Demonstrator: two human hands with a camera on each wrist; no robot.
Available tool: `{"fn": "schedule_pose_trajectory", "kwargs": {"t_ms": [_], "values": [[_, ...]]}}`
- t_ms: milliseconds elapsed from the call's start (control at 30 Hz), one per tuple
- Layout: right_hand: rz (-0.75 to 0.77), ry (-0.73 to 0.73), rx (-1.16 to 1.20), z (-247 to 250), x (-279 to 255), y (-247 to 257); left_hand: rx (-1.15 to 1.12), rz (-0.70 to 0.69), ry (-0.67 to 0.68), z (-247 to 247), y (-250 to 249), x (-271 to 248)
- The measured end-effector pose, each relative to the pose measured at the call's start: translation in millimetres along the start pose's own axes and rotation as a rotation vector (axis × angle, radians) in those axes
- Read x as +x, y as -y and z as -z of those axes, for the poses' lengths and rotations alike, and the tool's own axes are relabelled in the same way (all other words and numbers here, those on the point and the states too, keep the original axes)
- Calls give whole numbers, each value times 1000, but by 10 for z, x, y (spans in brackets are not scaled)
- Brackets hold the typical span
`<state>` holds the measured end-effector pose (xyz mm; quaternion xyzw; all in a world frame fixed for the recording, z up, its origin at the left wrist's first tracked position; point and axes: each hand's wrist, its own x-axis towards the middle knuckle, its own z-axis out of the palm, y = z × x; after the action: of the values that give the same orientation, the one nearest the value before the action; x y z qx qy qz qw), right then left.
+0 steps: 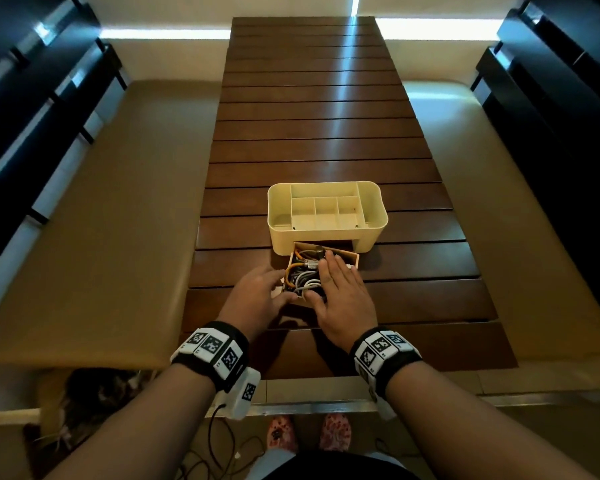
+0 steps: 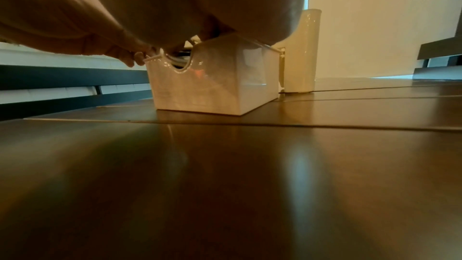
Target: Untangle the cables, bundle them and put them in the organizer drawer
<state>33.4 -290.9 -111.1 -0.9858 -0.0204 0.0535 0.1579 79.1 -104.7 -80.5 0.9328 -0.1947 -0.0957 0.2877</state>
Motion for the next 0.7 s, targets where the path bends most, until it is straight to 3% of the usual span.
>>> {"fn": "schedule_pose_trajectory", "kwargs": {"t_ms": [267,467,700], "values": [[11,-60,-35,-27,29,-3,131,39,30,53,-189,202],[24,-111,-27,-87,-7,-27,116,206,149,162,-236,486],[66,-146,-33,-84,-15,-67,0,163,71,68,-129,326]]}}
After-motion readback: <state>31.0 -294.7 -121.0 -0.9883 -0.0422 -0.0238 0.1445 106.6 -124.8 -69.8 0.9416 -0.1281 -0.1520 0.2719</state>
